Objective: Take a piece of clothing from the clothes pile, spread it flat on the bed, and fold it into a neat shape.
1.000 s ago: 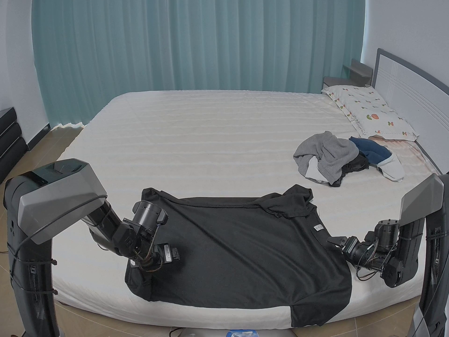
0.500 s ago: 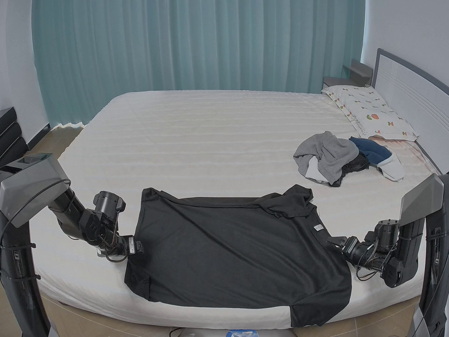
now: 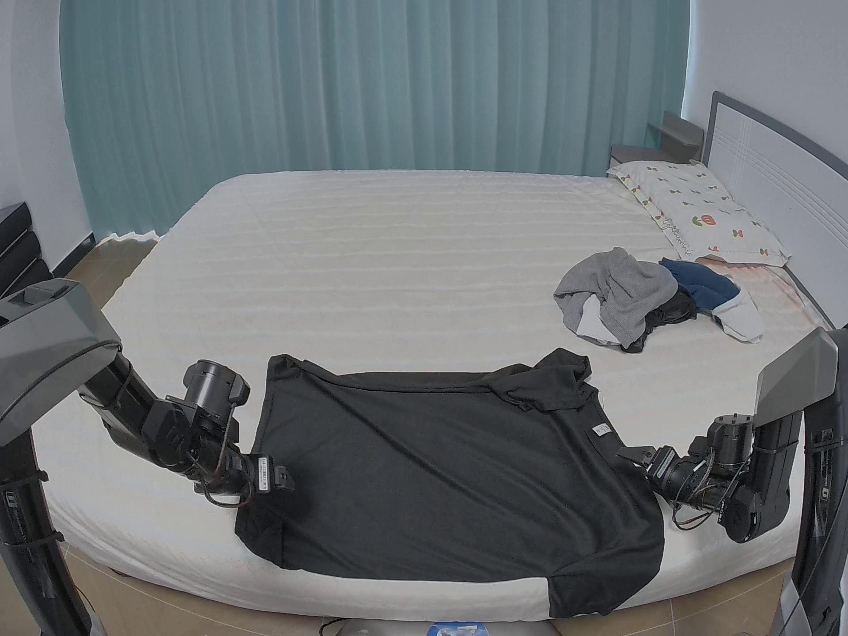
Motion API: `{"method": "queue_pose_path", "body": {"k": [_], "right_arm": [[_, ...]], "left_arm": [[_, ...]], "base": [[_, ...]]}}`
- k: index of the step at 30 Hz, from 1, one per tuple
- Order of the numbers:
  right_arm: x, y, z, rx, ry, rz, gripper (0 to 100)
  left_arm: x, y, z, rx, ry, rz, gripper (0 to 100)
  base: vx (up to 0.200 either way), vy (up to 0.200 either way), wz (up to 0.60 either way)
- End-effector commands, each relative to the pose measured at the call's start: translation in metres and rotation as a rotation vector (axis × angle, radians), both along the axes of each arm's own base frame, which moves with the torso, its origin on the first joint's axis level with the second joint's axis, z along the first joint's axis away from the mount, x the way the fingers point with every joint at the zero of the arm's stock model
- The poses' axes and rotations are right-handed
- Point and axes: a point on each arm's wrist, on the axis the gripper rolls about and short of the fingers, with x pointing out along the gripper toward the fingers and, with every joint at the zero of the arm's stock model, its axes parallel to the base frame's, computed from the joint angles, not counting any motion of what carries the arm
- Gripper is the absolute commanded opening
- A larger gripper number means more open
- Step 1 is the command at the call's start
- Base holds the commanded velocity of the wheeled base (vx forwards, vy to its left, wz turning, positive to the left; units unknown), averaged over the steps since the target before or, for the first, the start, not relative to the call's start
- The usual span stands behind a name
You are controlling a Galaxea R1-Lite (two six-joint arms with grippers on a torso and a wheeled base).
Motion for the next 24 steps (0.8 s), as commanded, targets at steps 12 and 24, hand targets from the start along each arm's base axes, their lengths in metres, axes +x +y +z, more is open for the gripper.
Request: {"method": "queue_pose_path", "body": {"k": [12,24], "right_arm": [[0.000,0.000,0.000,-0.003,-0.009,0.002,100],[0.000,0.000,0.000,-0.003,-0.009,0.002,100]], "left_arm": [[0.016,-0.030,0.015,-0.150,-0.081,0.145,100],[0.007,-0.031,-0.005,-0.184,-0.003,0.289,100]], "base": [[-0.033,0.033,0.00],[-0.133,0.133,0.00]]}}
